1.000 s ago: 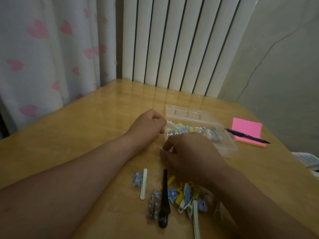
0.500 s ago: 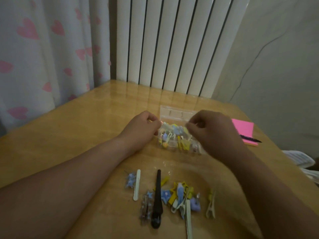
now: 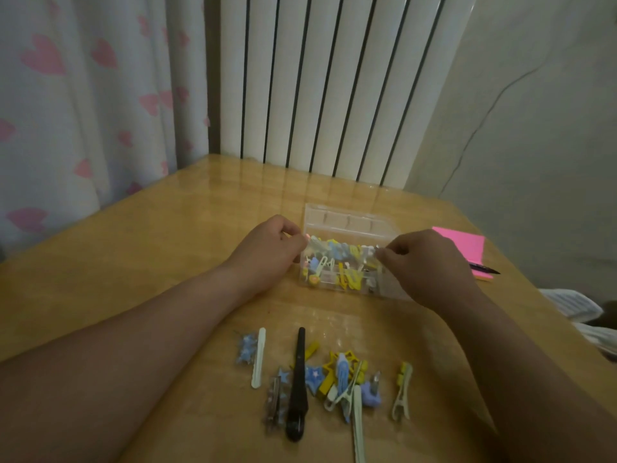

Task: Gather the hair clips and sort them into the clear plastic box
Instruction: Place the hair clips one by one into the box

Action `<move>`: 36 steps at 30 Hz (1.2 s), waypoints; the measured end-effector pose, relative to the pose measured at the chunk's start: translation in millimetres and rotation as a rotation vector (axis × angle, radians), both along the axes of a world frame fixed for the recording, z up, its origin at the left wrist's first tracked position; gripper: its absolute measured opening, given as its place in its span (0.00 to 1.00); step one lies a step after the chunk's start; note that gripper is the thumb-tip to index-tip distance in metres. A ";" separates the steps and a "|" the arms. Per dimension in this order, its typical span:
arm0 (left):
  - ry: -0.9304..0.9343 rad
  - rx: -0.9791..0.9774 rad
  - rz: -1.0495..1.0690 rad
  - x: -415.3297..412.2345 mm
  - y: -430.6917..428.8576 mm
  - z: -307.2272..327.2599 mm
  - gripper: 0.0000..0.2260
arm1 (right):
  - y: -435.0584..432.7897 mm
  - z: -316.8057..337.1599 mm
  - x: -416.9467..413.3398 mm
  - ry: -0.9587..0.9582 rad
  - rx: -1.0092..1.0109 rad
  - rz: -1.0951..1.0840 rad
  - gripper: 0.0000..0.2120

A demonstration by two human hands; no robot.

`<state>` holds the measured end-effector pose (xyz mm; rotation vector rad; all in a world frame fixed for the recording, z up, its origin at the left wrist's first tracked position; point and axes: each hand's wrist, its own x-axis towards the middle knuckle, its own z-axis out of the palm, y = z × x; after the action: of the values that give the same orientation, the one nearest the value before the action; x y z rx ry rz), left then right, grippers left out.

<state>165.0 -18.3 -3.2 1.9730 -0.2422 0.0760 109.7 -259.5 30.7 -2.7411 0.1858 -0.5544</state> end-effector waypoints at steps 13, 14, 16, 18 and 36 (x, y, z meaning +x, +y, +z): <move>-0.004 -0.020 -0.018 -1.5 1.6 1.2 0.08 | 70.2 9.9 -37.6 0.061 -0.040 0.554 0.08; 0.001 -0.031 -0.016 -0.9 1.2 1.2 0.08 | 78.2 7.9 -40.5 0.098 -0.044 0.601 0.07; 0.017 -0.060 -0.004 0.5 0.1 0.9 0.07 | 91.1 2.4 -44.9 0.175 -0.014 0.680 0.08; 0.027 -0.070 0.007 2.0 -0.9 0.2 0.06 | 99.1 -2.8 -47.1 0.245 -0.009 0.734 0.10; 0.023 -0.057 -0.002 1.1 -0.5 -1.0 0.08 | 19.1 39.4 -24.4 0.057 0.810 0.566 0.03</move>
<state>166.1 -18.7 -4.2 1.9163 -0.2253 0.0586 85.3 -240.4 70.1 -1.8886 -0.2905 -0.1731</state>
